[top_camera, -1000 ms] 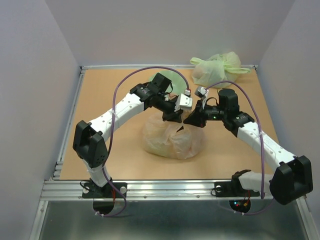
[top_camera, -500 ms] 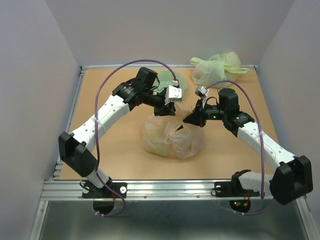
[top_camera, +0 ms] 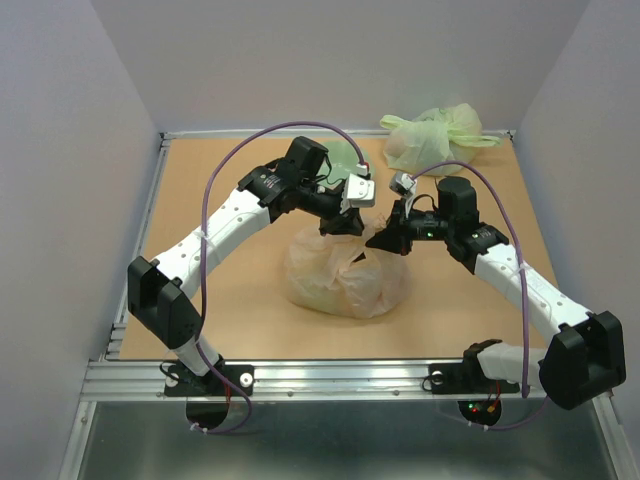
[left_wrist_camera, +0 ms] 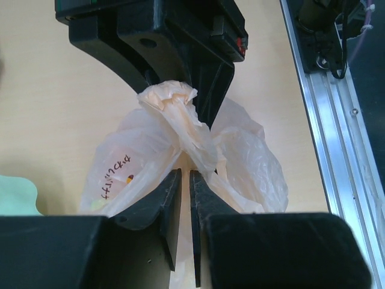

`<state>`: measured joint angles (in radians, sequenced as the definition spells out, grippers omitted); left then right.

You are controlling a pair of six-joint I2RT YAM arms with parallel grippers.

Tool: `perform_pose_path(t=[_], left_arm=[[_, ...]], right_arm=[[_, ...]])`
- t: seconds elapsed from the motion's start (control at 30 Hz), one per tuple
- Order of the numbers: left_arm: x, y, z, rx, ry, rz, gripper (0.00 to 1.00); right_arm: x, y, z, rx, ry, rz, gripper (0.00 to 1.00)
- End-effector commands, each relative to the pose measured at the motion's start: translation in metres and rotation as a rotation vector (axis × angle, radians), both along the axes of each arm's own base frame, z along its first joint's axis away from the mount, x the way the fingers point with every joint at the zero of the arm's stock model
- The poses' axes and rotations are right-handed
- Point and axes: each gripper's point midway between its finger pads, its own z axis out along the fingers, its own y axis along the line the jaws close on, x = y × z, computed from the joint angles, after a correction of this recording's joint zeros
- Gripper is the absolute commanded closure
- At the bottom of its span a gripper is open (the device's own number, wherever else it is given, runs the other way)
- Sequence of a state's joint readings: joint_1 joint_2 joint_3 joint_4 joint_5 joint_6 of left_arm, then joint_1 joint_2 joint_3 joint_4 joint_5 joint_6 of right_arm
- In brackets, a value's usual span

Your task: Place the fake fruits into the plastic bag and tie a complex knot

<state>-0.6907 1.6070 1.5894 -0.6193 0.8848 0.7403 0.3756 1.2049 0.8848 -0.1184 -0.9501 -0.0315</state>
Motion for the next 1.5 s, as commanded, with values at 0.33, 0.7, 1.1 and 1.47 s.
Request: perform_pose_path(t=[0.33, 0.7, 1.1, 1.47], left_arm=[[-0.006, -0.005, 0.023, -0.057, -0.04, -0.032, 0.42], [-0.013, 0.022, 0.008, 0.047, -0.106, -0.062, 0.4], [0.001, -0.003, 0.03, -0.061, -0.078, -0.007, 0.65], [-0.002, -0.017, 0.032, -0.094, -0.045, -0.031, 0.97]], right_arm=[[0.001, 0.008, 0.027, 0.044, -0.108, 0.046, 0.98], [0.001, 0.006, 0.026, 0.041, -0.11, 0.038, 1.0], [-0.004, 0.009, 0.033, 0.06, -0.116, 0.08, 0.86], [-0.004, 0.014, 0.034, 0.06, -0.141, 0.098, 0.54]])
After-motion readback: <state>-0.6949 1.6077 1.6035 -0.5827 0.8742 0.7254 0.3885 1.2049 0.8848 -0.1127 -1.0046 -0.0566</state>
